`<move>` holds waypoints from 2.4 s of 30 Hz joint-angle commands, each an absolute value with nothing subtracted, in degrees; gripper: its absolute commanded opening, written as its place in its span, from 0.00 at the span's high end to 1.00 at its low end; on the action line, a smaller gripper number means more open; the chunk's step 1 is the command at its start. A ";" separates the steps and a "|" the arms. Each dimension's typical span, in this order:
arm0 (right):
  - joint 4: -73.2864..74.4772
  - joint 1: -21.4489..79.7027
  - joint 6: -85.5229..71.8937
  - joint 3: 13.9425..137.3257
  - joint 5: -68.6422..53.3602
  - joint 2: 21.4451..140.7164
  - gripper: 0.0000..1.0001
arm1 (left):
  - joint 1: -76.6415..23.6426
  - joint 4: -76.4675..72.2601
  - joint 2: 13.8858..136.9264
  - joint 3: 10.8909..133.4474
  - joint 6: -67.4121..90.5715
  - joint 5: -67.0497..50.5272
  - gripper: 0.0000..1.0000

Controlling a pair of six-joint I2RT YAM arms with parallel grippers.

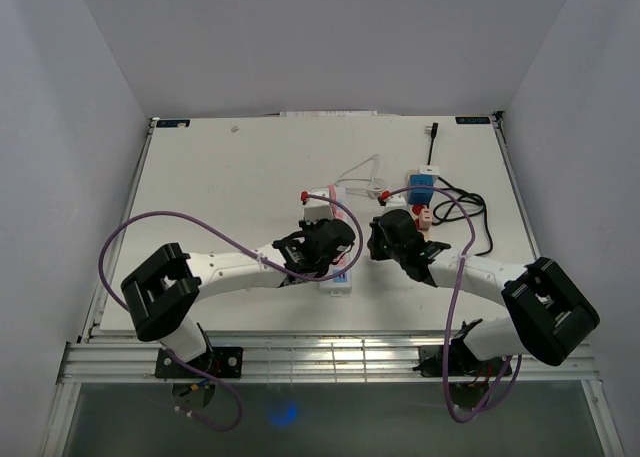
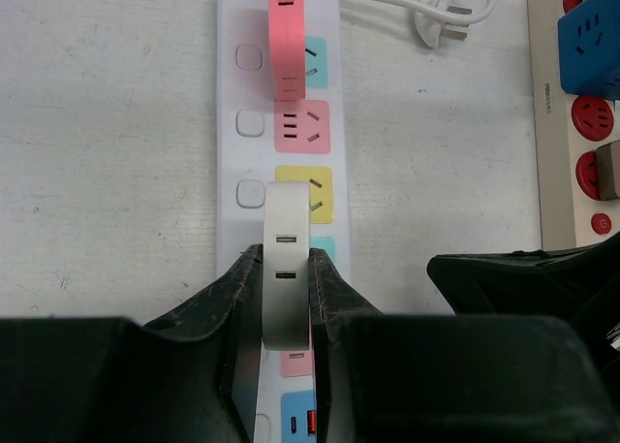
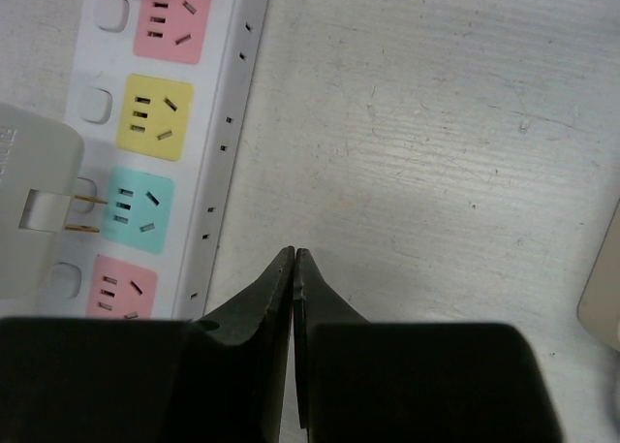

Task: Insert the plug
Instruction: Insert the plug into the socket.

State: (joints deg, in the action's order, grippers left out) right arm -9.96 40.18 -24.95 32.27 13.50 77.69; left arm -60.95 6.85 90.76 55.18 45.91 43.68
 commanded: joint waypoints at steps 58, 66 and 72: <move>-12.22 39.38 -25.14 31.46 12.39 76.82 0.92 | -62.40 -2.55 90.17 53.35 37.71 48.25 1.00; -12.13 39.38 -25.14 31.46 12.31 76.82 0.92 | -62.40 -1.67 91.93 54.05 38.23 46.94 1.00; -12.22 39.29 -25.05 31.46 12.30 76.55 0.92 | -62.40 3.16 93.95 56.16 40.87 47.90 1.00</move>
State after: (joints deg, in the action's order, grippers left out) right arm -10.41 39.70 -25.06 31.99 12.23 76.86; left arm -62.37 -0.25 93.82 53.43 39.24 47.00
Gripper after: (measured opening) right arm 0.078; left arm 0.300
